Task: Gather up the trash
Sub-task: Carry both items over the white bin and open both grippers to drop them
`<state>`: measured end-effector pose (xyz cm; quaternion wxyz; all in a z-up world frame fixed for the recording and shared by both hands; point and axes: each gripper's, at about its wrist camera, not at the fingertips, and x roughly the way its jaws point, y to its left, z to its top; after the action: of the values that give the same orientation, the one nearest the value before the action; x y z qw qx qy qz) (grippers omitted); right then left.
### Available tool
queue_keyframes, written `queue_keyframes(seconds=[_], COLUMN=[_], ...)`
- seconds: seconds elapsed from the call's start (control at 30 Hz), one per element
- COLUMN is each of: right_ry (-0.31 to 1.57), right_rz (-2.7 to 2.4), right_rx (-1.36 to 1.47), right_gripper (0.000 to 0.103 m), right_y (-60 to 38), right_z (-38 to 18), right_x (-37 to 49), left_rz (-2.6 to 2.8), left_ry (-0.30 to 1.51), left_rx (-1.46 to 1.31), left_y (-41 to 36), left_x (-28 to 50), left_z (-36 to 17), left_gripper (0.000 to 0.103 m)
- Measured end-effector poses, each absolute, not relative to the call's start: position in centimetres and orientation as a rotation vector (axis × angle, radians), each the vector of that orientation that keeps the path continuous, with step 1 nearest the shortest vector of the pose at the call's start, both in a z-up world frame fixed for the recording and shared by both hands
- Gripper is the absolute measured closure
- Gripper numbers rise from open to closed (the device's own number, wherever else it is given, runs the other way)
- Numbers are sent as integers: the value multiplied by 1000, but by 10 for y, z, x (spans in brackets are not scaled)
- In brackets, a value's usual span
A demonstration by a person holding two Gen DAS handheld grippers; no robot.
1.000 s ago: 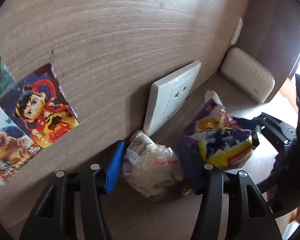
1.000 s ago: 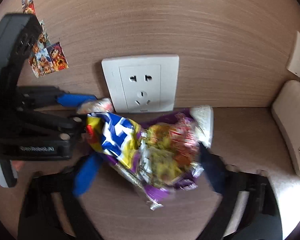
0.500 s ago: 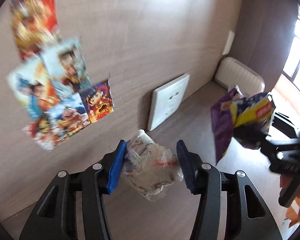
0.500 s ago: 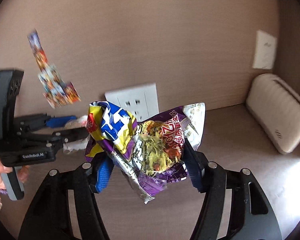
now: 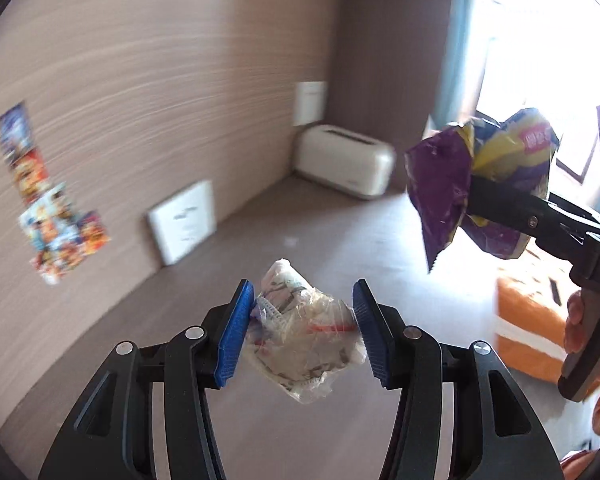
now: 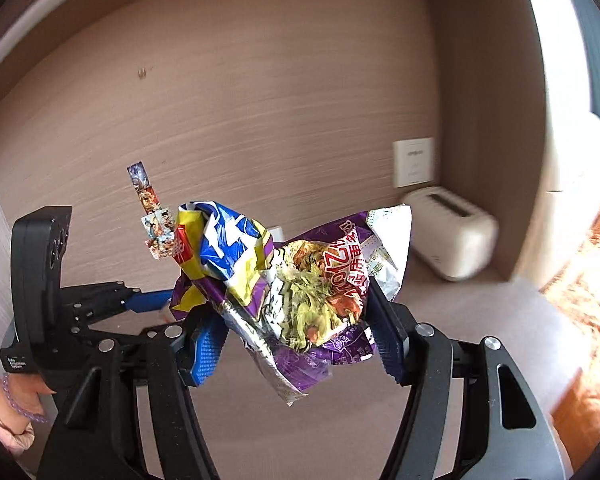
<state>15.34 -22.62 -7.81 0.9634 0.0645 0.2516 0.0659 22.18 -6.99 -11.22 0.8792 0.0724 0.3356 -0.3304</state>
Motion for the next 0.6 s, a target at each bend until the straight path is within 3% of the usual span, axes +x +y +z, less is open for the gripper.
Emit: queue_keyframes(seconds=[0.6], right_ry=[521], right_rz=[-275], right_rx=[271], right_gripper=[39], right_y=[-359], right_z=[-95], right_x=[-34], left_rz=[-1124], left_ry=[662], left_rx=[325], left_y=[-261], left_x=[98], left_z=[-121], left_gripper=[52])
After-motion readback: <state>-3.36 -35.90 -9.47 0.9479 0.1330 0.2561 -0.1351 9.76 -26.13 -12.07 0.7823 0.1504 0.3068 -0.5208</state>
